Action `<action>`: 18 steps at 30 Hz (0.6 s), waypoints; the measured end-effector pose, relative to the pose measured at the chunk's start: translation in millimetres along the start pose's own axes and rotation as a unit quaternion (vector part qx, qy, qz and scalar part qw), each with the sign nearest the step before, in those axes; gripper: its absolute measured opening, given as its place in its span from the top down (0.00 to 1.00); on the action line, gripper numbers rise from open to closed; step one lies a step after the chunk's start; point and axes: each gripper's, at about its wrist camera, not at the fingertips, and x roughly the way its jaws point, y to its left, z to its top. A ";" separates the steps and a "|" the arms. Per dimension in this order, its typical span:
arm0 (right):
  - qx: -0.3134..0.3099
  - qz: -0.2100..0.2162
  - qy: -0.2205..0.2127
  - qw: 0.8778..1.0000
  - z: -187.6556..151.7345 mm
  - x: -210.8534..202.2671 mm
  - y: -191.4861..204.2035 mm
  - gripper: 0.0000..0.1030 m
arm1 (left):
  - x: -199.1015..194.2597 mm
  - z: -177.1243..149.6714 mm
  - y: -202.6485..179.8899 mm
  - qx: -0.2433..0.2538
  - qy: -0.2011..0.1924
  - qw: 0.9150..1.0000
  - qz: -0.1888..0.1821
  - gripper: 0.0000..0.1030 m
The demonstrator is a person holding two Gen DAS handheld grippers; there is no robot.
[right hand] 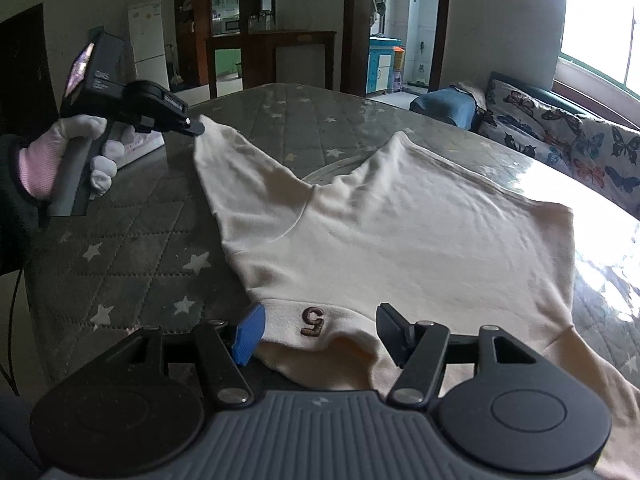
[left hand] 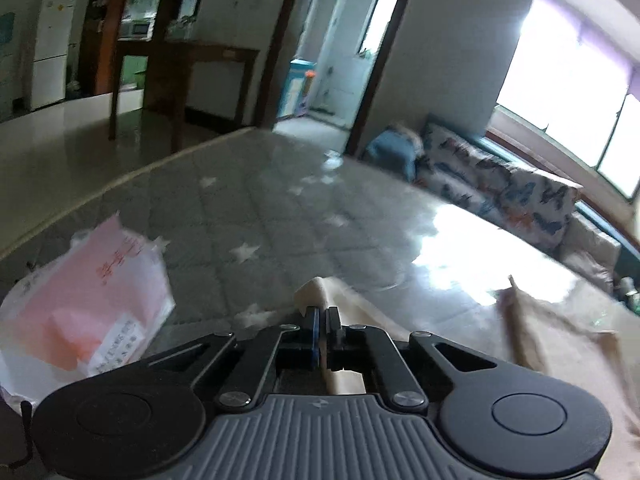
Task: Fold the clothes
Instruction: 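Lift a sweatshirt sleeve with the left gripper while the right gripper holds the hem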
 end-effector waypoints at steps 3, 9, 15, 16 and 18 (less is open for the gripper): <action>0.009 -0.004 -0.002 1.000 -0.4 -1.3 -4.4 0.39 | -20.2 4.8 -23.3 0.016 -0.018 0.999 -0.047 0.97; 0.026 -0.008 -0.009 1.000 -0.7 -5.1 -13.0 0.39 | -52.2 6.5 -80.8 0.050 -0.029 0.986 -0.157 0.97; 0.044 -0.017 -0.011 0.999 -4.3 -7.6 -23.1 0.39 | -60.1 -14.0 -144.5 0.089 0.005 0.961 -0.261 0.97; 0.048 -0.018 -0.012 0.999 -5.1 -8.2 -25.1 0.39 | -58.9 -20.2 -155.0 0.099 0.012 0.957 -0.272 0.97; 0.056 -0.020 -0.013 0.998 -6.5 -9.6 -28.9 0.39 | -53.6 -31.9 -172.0 0.109 0.030 0.950 -0.291 0.97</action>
